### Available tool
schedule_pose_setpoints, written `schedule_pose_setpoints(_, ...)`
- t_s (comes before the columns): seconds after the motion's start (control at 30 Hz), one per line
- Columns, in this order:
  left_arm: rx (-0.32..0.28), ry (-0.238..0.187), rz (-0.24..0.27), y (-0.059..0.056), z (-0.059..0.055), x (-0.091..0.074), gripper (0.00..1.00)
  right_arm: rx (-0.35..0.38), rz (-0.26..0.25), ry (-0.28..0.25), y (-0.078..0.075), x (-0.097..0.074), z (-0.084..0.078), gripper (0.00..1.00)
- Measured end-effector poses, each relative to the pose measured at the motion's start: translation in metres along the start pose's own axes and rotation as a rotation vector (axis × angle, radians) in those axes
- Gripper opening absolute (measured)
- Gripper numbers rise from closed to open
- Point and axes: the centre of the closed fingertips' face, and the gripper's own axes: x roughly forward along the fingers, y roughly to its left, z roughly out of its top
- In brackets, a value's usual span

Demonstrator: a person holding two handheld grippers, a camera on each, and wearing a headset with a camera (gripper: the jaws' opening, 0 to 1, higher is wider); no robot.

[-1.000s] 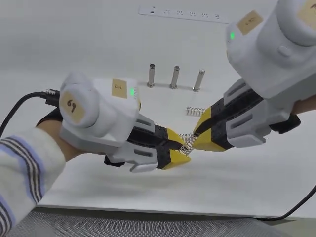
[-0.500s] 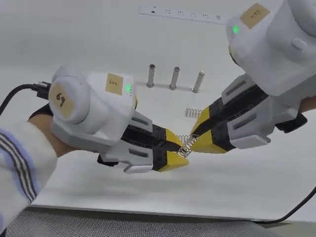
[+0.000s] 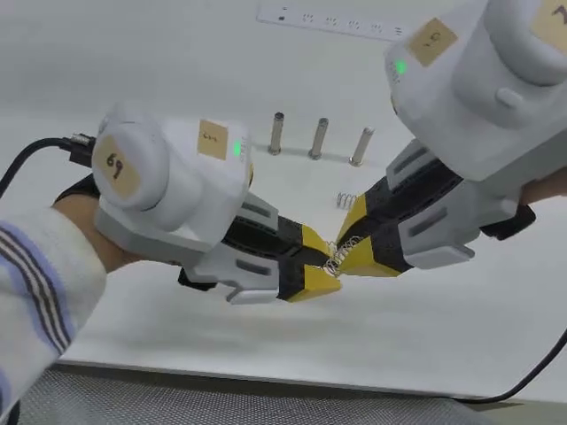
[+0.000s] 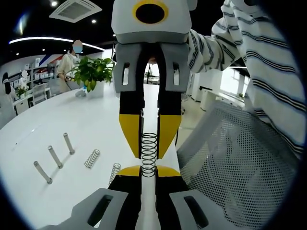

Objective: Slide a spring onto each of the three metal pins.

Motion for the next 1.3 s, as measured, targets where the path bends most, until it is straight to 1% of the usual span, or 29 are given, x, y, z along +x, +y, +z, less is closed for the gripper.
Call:
schedule_pose_setpoints(0.07, 0.002, 0.004, 0.002, 0.0003, 0.0005, -0.0008, 0.01, -0.003, 0.0, 0.005, 0.0, 0.0011, -0.0001, 0.09)
schedule_pose_setpoints(0.17, 0.004, -0.014, 0.006, 0.0015, 0.0063, -0.0019, 0.01, -0.013, 0.003, 0.016, -0.0001, 0.0027, -0.0009, 0.09)
schedule_pose_setpoints(0.23, 0.01, -0.013, 0.007, 0.0022, 0.0068, -0.0016, 0.01, -0.014, 0.0, 0.018, -0.001, 0.0031, -0.0011, 0.09)
schedule_pose_setpoints(0.3, 0.016, -0.008, 0.009, 0.003, 0.0064, -0.0011, 0.01, -0.02, -0.002, 0.028, -0.0021, 0.0035, -0.0026, 0.09)
schedule_pose_setpoints(0.43, 0.009, -0.007, 0.01, 0.0037, 0.0056, 0.0002, 0.01, -0.018, 0.001, 0.044, -0.0026, 0.0049, -0.0062, 0.09)
schedule_pose_setpoints(0.67, 0.011, -0.004, 0.008, 0.0038, 0.0039, 0.0013, 0.01, -0.01, 0.003, 0.059, -0.003, 0.006, -0.0087, 0.09)
schedule_pose_setpoints(0.8, 0.013, -0.001, 0.01, 0.0047, 0.0029, 0.002, 0.02, -0.002, -0.001, 0.059, -0.0043, 0.0066, -0.0097, 0.08)
schedule_pose_setpoints(0.97, 0.0, -0.003, 0.01, 0.0043, 0.0029, 0.0014, 0.02, 0.018, 0.002, 0.046, -0.0036, 0.0065, -0.0082, 0.08)
schedule_pose_setpoints(1.07, -0.006, -0.002, 0.012, 0.005, 0.0024, 0.0022, 0.02, 0.015, 0.003, 0.053, -0.0036, 0.0071, -0.0084, 0.08)
schedule_pose_setpoints(1.13, -0.025, 0.002, 0.014, 0.0058, 0.0014, 0.0025, 0.02, 0.006, 0.002, 0.06, -0.0039, 0.0082, -0.0083, 0.08)
schedule_pose_setpoints(1.3, -0.032, 0.005, 0.014, 0.0068, -0.0006, 0.001, 0.02, 0.012, 0.005, 0.061, -0.0048, 0.0095, -0.0074, 0.08)
